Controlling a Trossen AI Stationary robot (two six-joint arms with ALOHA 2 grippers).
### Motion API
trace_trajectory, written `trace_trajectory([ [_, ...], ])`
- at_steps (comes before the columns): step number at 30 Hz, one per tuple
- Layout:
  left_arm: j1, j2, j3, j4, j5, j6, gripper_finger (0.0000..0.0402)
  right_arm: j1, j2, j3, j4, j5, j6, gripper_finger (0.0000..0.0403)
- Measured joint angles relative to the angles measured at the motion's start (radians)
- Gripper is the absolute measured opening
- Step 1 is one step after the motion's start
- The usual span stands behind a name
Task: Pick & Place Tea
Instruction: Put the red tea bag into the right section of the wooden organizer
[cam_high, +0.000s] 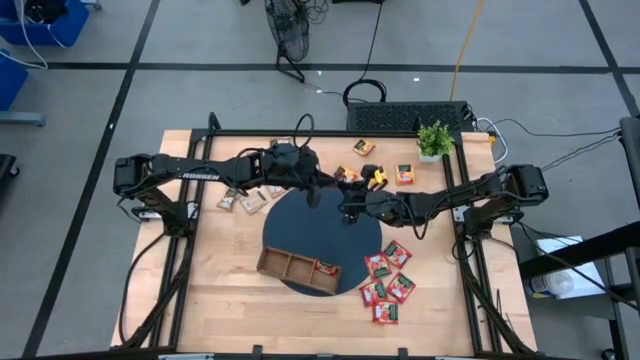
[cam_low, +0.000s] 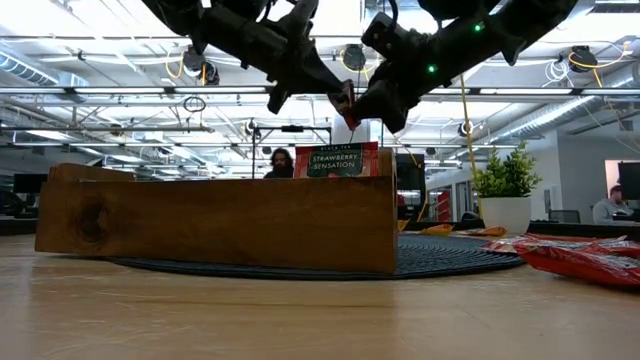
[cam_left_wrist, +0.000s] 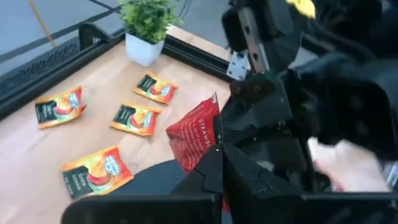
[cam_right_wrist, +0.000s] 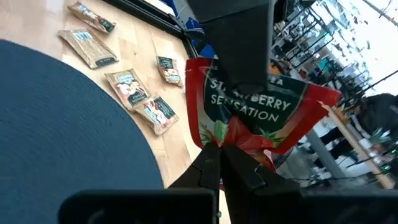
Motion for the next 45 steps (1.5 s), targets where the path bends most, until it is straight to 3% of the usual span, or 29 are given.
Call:
trace_trajectory([
  [12, -0.007, -0.154, 0.000, -0.169, -0.125, 0.188, 0.0002, 0.059, -0.004, -0.007, 0.044, -0.025, 0.170, 0.0005],
  [18, -0.011, -0.182, 0.002, -0.248, -0.180, 0.261, 0.0001, 0.086, -0.004, -0.011, 0.088, -0.193, 0.246, 0.0078],
  [20, -0.019, -0.189, -0.001, -0.284, -0.149, 0.329, 0.0001, 0.095, -0.010, -0.009, 0.076, -0.206, 0.290, 0.0112],
  [26, -0.098, -0.190, 0.000, -0.433, 0.074, 0.528, 0.0001, 0.125, -0.121, -0.011, -0.009, -0.171, 0.299, 0.0197],
  [29, -0.188, -0.190, 0.001, -0.508, 0.072, 0.560, 0.0001, 0.125, -0.197, -0.032, -0.069, -0.148, 0.303, 0.0218],
  [32, -0.280, -0.163, 0.000, -0.570, 0.032, 0.574, 0.0001, 0.116, -0.279, -0.064, -0.069, -0.148, 0.303, 0.0226],
  [37, -0.387, -0.155, 0.012, -0.575, 0.091, 0.588, 0.0001, 0.068, -0.377, -0.123, -0.069, -0.150, 0.336, 0.0222],
  [45, -0.446, -0.033, 0.134, -0.584, 0.107, 0.583, 0.0000, 0.004, -0.404, -0.226, 0.017, -0.155, 0.382, 0.0216],
])
